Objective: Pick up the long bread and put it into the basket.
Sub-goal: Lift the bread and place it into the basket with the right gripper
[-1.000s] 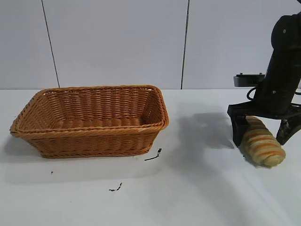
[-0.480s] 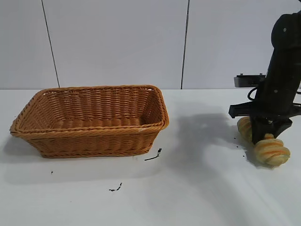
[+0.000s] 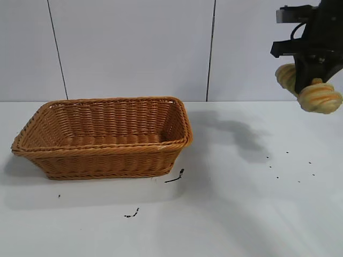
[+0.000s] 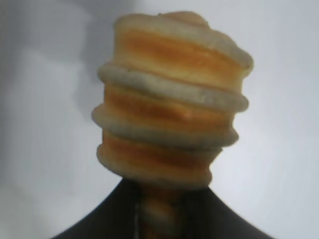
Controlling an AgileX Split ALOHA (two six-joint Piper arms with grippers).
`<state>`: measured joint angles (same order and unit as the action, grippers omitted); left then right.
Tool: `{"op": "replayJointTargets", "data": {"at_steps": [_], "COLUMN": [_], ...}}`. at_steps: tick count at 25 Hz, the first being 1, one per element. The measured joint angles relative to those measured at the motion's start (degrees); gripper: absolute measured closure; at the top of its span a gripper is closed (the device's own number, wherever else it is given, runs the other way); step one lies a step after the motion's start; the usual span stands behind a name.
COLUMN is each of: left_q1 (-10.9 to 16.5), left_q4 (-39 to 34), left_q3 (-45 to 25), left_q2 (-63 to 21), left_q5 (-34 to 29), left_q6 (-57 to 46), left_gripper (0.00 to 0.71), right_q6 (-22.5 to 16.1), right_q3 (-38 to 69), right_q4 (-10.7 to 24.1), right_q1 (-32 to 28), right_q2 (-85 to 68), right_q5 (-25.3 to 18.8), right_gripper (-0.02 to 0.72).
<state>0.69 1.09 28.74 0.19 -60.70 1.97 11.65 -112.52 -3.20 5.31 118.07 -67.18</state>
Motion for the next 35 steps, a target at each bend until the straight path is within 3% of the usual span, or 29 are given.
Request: {"op": "replayJointTargets", "data": {"at_steps": [6,9,15,21,23,30,35], "left_q1": [0.0,0.0,0.0,0.0,0.0,0.0,0.0], "left_q4": [0.0,0.0,0.0,0.0,0.0,0.0,0.0], "left_q3": [0.0,0.0,0.0,0.0,0.0,0.0,0.0], "left_q2": [-0.5,-0.5,-0.5,-0.5,-0.5,-0.5,-0.5], "left_q5": [0.0,0.0,0.0,0.0,0.0,0.0,0.0], "left_q6": [0.1,0.1,0.1,0.1,0.1,0.1,0.1], "left_gripper": [0.017,0.017,0.017,0.017,0.017,0.017,0.017], "right_q6": [4.5,9.1,21.3,41.3,45.4,48.0,50.1], "right_q3": [-10.7,-12.1,-12.6,-12.5,-12.5,-12.5,-12.5], "right_q4": [-0.6,-0.6,-0.7,-0.9,-1.0,-1.1,-2.0], "right_q1": [8.1,13.3,23.3,30.2,31.2,31.8,31.8], "right_q2": [4.7,5.1,5.8,8.9,10.3,15.2,19.5], "right_q5": [-1.9,-0.1,6.3,10.4,11.9,17.8,19.6], "right_gripper": [0.594,0.594,0.594,0.594,0.594,0.594,0.594]}}
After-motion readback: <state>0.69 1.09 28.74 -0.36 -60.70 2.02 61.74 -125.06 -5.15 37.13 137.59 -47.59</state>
